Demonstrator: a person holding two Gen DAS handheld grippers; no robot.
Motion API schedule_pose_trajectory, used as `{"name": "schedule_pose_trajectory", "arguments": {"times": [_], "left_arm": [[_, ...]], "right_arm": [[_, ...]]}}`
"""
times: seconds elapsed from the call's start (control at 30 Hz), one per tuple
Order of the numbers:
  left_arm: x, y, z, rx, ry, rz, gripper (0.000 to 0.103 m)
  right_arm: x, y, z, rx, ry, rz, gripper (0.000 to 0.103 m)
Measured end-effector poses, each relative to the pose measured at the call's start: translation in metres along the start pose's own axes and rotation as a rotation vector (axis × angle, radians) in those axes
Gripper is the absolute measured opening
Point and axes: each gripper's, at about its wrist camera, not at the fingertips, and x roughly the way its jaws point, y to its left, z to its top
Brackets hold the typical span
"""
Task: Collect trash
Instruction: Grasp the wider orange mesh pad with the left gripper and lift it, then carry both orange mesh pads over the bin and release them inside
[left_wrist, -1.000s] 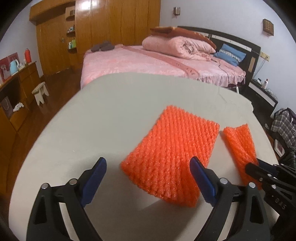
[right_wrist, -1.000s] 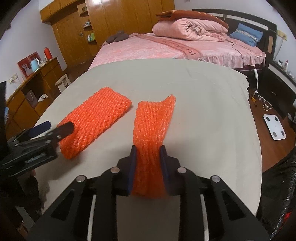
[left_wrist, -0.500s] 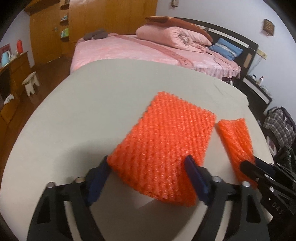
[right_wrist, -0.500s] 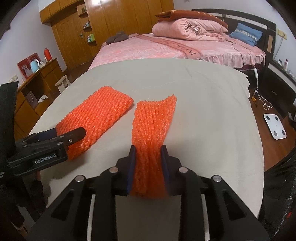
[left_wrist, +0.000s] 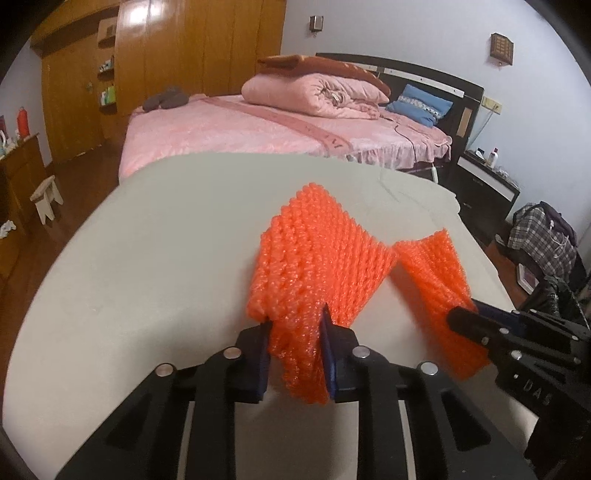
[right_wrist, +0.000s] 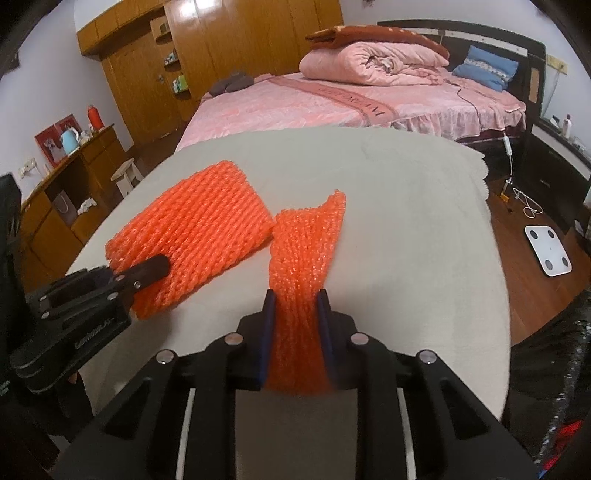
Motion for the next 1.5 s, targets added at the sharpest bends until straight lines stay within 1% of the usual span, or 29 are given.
{"name": "schedule_pose_trajectory", "arguments": {"times": [0.3, 0.53, 0.77, 1.07, 1.5], "left_arm": [[-0.039, -0.007, 0.010, -0.011, -0.053, 0.056, 0.023], [-0.069, -0.018, 0.014, -0.017, -0.083, 0.069, 0.023], [-0.098, -0.034, 0.019, -0.014, -0.115, 0.061, 0.023], [-0.136, -0.064, 0.017, 0.005, -0.159, 0.018, 0.023], [-0.174, -0.111, 0.011, 0.059, -0.189, -0.023, 0.023]], "right_arm": [[-0.032, -0.007, 0.010, 0.016, -0.056, 0.015, 0.020], [-0.068, -0.009, 0.016, 0.008, -0.106, 0.026, 0.020], [-0.108, -0.012, 0.015, -0.003, -0.152, 0.030, 0.020], [-0.161, -0.021, 0.009, -0.012, -0.218, 0.016, 0.020], [-0.224, -0.048, -0.013, -0.003, -0.282, -0.028, 0.020]]}}
